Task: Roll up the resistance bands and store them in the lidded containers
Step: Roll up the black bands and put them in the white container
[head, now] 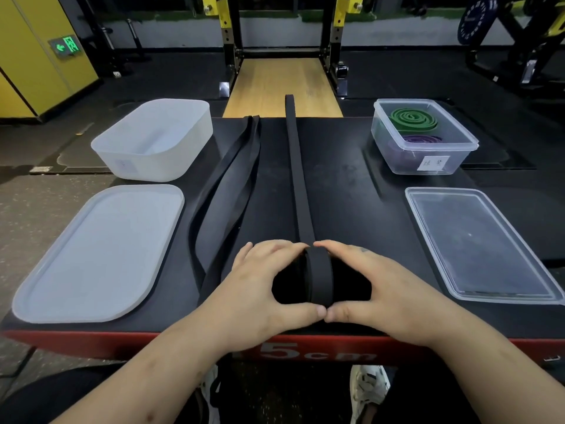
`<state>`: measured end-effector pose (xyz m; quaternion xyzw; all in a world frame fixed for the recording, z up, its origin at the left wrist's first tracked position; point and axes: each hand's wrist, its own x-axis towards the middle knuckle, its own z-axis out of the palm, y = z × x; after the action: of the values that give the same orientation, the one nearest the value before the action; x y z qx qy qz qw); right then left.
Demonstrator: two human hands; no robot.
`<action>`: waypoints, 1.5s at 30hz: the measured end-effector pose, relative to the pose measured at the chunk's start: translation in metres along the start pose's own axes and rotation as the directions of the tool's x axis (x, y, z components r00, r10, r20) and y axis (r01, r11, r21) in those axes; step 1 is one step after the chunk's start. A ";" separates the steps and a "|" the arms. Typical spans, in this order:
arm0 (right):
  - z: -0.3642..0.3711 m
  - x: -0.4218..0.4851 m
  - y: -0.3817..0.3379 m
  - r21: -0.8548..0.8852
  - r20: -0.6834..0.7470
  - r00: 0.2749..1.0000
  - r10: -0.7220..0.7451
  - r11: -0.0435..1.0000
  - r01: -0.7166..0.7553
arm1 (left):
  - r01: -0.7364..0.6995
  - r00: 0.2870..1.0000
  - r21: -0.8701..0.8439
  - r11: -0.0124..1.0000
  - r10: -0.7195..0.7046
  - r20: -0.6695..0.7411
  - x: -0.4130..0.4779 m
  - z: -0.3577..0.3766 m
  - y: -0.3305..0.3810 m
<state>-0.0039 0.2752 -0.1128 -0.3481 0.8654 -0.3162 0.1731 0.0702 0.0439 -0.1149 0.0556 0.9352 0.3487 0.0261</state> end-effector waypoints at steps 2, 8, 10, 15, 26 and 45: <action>0.000 0.004 0.001 0.001 -0.033 0.999 -0.005 1.000 0.005 | 0.009 1.000 -0.029 1.000 -0.008 0.030 0.000 -0.004 -0.001; -0.001 0.013 0.001 0.020 -0.046 0.998 -0.042 0.999 0.043 | 0.033 0.999 -0.042 0.999 -0.034 -0.009 0.002 -0.005 0.003; -0.003 0.012 0.000 0.048 -0.026 0.998 -0.055 0.997 0.056 | 0.003 1.000 -0.040 0.999 -0.004 -0.026 0.002 -0.004 0.004; -0.005 0.005 -0.003 0.085 -0.001 0.998 -0.057 0.995 0.057 | 0.004 0.999 -0.076 0.997 -0.007 -0.035 -0.001 -0.002 0.005; -0.006 0.006 -0.006 0.042 -0.025 0.999 -0.030 0.999 0.031 | 0.044 0.999 -0.046 0.998 -0.042 0.033 0.006 -0.006 -0.004; -0.008 0.000 -0.002 0.099 0.021 1.000 0.009 0.995 -0.011 | 0.086 0.996 -0.047 0.995 -0.087 -0.003 0.005 -0.004 0.003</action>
<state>-0.0071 0.2779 -0.1053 -0.3381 0.8485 -0.3541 0.2008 0.0652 0.0440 -0.1105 0.0134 0.9283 0.3694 0.0399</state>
